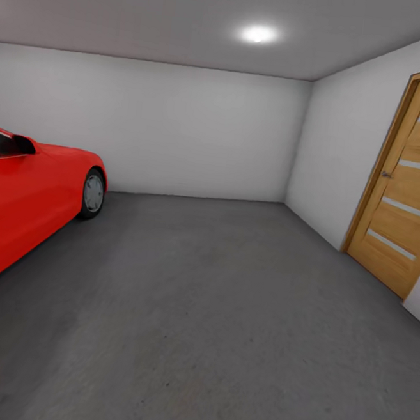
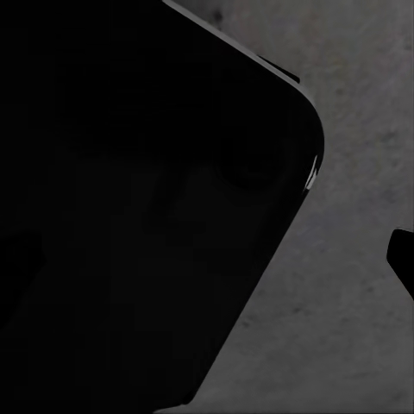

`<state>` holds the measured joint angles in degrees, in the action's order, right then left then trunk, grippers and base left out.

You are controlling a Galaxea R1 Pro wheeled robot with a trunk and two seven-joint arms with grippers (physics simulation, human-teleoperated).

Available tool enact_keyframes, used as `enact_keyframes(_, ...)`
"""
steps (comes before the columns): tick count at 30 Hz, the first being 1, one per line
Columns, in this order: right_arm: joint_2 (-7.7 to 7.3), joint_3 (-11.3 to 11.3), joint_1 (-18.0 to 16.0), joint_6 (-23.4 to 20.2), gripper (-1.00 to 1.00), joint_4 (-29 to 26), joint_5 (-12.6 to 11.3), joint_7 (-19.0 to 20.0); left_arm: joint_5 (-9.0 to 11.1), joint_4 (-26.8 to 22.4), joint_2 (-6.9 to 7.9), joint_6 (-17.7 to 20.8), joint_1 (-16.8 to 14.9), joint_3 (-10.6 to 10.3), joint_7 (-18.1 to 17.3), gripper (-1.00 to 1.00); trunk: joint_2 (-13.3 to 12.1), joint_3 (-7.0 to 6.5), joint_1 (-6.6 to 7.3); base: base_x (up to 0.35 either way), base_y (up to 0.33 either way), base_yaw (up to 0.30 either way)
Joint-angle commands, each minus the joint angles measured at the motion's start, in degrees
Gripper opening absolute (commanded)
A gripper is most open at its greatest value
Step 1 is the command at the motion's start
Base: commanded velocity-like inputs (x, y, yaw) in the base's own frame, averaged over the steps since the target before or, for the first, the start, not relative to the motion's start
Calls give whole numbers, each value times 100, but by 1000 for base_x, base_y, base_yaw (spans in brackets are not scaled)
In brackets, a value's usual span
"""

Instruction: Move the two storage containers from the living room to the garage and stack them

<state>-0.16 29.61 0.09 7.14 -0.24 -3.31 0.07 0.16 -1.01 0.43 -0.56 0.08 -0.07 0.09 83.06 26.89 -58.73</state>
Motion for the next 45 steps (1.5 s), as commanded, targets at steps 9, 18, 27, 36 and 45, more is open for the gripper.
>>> enact_keyframes(9, -1, 36, 0, 16, 100, -2, -35, 1, 2, -4, 0, -5, 1, -1, 1, 100, 2, 4, 0, 0, 0, -246)
enact_keyframes(18, -1, 36, 0, 16, 100, -2, -31, -1, 1, -3, 0, -6, 1, -1, 3, 100, 2, 4, 0, 0, 0, -246)
enact_keyframes(27, -1, 36, 0, 16, 100, -2, -38, 0, 2, -4, 0, -1, 1, -1, 3, 100, 2, 4, 0, 0, 0, -246)
enact_keyframes(36, -1, 36, 0, 16, 100, -2, -39, -1, 2, -4, 0, -5, 1, -1, 2, 100, 2, 4, 0, 0, 0, -246)
enact_keyframes(45, -1, 36, 0, 16, 100, -2, -39, 1, 2, -4, 0, -5, 1, -1, 2, 100, 2, 4, 0, 0, 0, -246)
